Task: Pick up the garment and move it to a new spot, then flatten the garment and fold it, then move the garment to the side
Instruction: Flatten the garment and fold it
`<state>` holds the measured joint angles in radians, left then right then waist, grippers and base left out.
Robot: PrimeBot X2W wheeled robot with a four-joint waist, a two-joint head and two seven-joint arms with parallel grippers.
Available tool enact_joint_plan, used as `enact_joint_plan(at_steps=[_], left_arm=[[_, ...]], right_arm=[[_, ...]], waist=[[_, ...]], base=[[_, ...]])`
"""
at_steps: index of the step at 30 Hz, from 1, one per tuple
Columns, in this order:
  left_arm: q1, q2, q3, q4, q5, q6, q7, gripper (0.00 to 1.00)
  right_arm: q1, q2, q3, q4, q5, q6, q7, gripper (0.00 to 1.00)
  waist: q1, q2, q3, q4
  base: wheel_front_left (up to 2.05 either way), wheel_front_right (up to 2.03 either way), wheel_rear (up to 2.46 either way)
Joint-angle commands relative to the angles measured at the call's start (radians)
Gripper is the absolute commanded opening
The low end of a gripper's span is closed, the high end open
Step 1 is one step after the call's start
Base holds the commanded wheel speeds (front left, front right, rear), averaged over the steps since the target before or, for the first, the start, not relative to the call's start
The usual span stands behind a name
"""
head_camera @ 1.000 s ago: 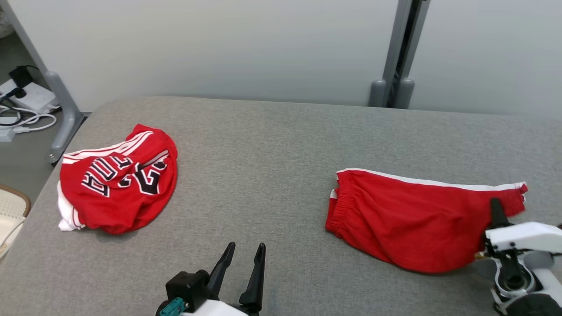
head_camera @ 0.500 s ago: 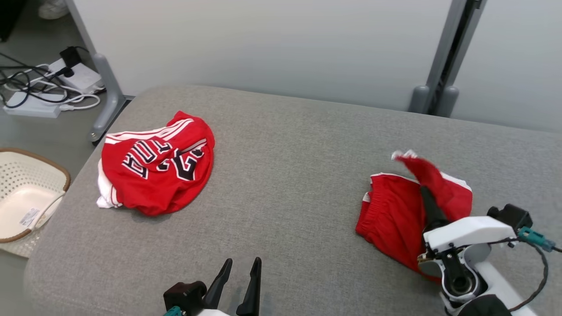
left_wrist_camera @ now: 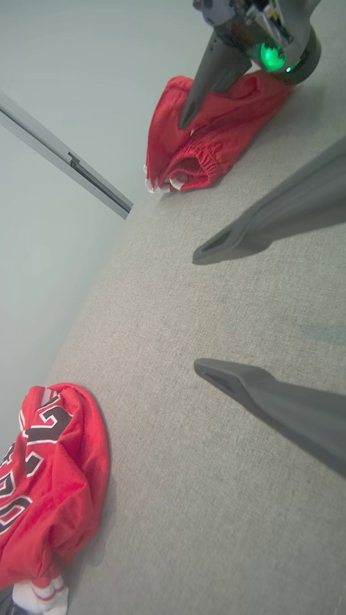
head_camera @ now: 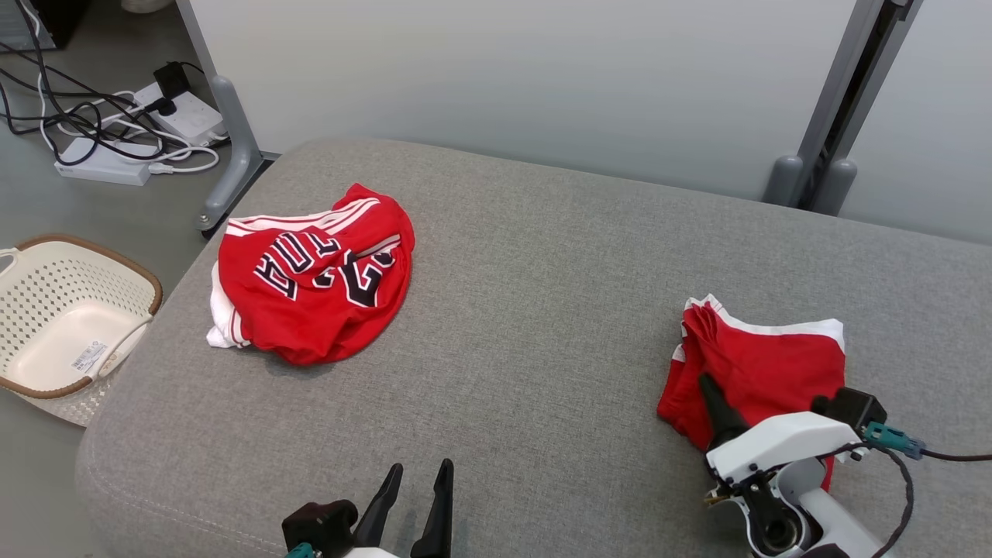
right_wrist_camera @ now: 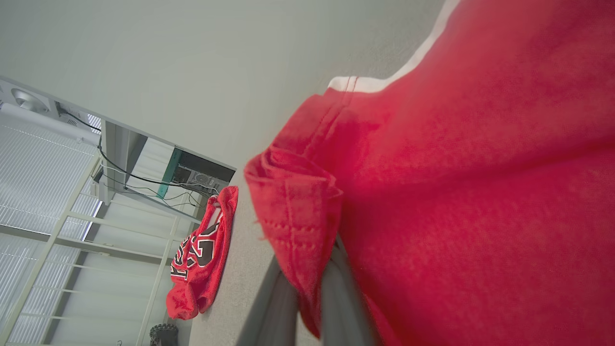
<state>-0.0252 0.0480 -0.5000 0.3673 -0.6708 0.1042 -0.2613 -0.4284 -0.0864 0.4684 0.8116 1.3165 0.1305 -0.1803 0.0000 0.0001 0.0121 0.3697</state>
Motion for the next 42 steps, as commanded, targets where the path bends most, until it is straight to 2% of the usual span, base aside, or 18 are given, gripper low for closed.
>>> enact_joint_plan(at_steps=[1, 10, 15, 21, 25, 31, 34, 35, 42], left_arm=[[-0.003, 0.005, 0.003, -0.001, -0.007, 0.004, -0.001, 1.00], [0.016, 0.005, 0.015, -0.005, -0.012, 0.012, -0.001, 1.00], [0.009, 0.005, 0.002, -0.010, -0.018, 0.014, -0.001, 1.00], [0.003, 0.004, 0.027, -0.037, -0.011, 0.015, -0.001, 1.00], [0.013, 0.005, 0.062, -0.066, -0.008, 0.012, -0.001, 1.00], [0.018, 0.005, 0.128, -0.120, -0.004, 0.005, -0.001, 1.00], [0.033, 0.005, 0.177, -0.142, 0.009, 0.004, -0.001, 1.00], [0.033, 0.005, 0.177, -0.142, 0.009, 0.004, -0.001, 1.00], [0.067, 0.005, 0.260, -0.188, 0.069, -0.014, -0.001, 1.00]], right_arm=[[-0.011, -0.005, 0.017, 0.015, -0.021, 0.000, -0.015, 1.00], [0.004, -0.003, 0.151, -0.023, -0.083, 0.000, -0.019, 1.00], [-0.027, 0.000, 0.179, 0.030, -0.102, 0.000, -0.025, 1.00], [-0.068, -0.069, 0.175, 0.029, -0.207, 0.000, -0.081, 1.00], [-0.062, -0.139, 0.075, -0.017, -0.370, 0.000, -0.088, 1.00], [0.057, -0.168, -0.136, -0.211, -0.720, 0.000, -0.086, 1.00], [0.131, -0.146, -0.214, -0.347, -0.885, 0.000, -0.086, 1.00], [0.131, -0.146, -0.214, -0.347, -0.885, 0.000, -0.086, 1.00], [0.266, -0.080, -0.352, -0.627, -1.103, 0.000, -0.086, 1.00]], waist=[[0.0000, -0.0001, -0.002, 0.001], [0.0000, -0.0001, -0.009, -0.018], [0.0000, -0.0001, -0.011, -0.027], [0.0000, -0.0001, -0.020, -0.052], [0.0000, -0.0001, -0.043, -0.089], [0.0000, -0.0001, -0.067, -0.171], [0.0000, -0.0001, -0.079, -0.226], [0.0000, -0.0001, -0.079, -0.226], [0.0000, -0.0001, -0.092, -0.318]], base=[[0.00, 0.00, 0.00], [0.00, 0.00, 0.00], [0.00, 0.00, 0.00], [0.00, 0.00, 0.00], [0.00, 0.00, 0.00], [0.00, 0.00, 0.00], [0.00, 0.00, 0.00], [0.00, 0.00, 0.00], [0.00, 0.00, 0.00]])
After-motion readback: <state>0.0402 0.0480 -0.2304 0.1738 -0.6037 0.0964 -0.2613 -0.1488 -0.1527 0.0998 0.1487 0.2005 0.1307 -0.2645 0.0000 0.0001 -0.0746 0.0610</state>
